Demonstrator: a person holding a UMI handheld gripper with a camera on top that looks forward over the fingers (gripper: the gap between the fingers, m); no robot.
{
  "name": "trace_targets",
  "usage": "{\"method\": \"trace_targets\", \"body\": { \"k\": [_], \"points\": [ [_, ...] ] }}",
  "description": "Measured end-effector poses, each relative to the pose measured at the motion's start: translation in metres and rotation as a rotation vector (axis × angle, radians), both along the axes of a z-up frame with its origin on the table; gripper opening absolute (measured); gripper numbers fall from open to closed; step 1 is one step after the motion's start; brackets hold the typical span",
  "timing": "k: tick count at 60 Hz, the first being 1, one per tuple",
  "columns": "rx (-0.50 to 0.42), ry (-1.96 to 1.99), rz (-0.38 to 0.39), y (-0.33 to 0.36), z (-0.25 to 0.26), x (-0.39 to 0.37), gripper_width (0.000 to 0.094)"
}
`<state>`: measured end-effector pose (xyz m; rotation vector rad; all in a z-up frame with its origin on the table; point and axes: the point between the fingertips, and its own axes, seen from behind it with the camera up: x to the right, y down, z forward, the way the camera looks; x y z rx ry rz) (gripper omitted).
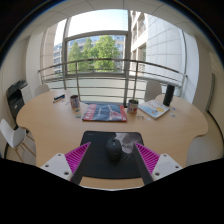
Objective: Arrange mouse
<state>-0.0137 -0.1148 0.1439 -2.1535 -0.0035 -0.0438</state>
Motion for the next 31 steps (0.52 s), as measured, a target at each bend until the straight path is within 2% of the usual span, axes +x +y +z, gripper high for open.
{"method": "trace_targets", "body": {
  "k": [13, 31],
  "points": [
    [0.015, -0.005, 0.006, -0.074, 0.027, -0.006, 0.0846],
    [0.001, 0.001, 0.002, -0.136, 0.027, -0.012, 0.0847]
  ]
}}
